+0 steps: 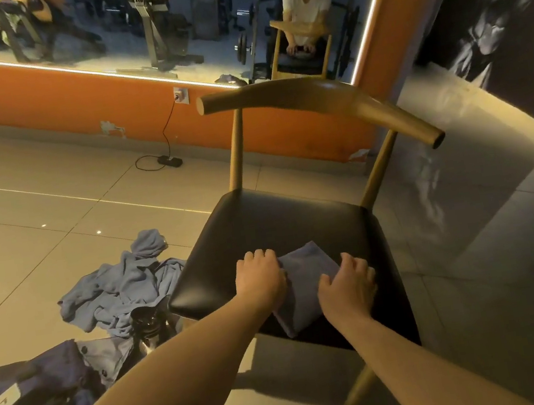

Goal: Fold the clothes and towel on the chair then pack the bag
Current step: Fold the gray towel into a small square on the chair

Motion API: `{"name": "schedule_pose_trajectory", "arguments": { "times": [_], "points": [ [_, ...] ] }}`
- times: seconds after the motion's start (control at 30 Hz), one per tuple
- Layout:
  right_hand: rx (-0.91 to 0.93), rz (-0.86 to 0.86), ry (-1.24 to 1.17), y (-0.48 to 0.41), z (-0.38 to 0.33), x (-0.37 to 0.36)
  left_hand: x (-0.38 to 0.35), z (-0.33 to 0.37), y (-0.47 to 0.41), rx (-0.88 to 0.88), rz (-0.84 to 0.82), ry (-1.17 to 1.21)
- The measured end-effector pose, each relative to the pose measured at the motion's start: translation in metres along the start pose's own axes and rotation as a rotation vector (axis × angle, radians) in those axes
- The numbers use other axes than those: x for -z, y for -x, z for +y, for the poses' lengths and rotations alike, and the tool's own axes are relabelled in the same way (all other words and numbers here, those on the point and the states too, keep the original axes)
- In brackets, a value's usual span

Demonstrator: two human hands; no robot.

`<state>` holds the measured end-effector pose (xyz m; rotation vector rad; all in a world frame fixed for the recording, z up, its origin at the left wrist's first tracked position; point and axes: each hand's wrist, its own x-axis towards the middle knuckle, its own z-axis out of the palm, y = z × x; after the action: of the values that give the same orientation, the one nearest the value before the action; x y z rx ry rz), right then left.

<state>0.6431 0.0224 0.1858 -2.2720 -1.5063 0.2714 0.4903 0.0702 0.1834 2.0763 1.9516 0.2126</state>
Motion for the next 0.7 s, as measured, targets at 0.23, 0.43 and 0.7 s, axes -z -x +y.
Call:
{"name": "schedule_pose_trajectory", "arguments": {
  "times": [0.23, 0.43, 0.7],
  "points": [
    [-0.580, -0.250, -0.432, 0.039, -0.011, 0.015, 0.007, 0.009, 0.042, 0.430, -0.203, 0.454],
    [-0.598, -0.472, -0.820, 0.070, 0.002, 0.023, 0.013, -0.010, 0.086, 0.468, -0.317, 0.548],
    [-0.153, -0.598, -0.611, 0.130, -0.034, 0.020, 0.040, -0.100, 0.149, 0.400, -0.459, 0.899]
  ]
}}
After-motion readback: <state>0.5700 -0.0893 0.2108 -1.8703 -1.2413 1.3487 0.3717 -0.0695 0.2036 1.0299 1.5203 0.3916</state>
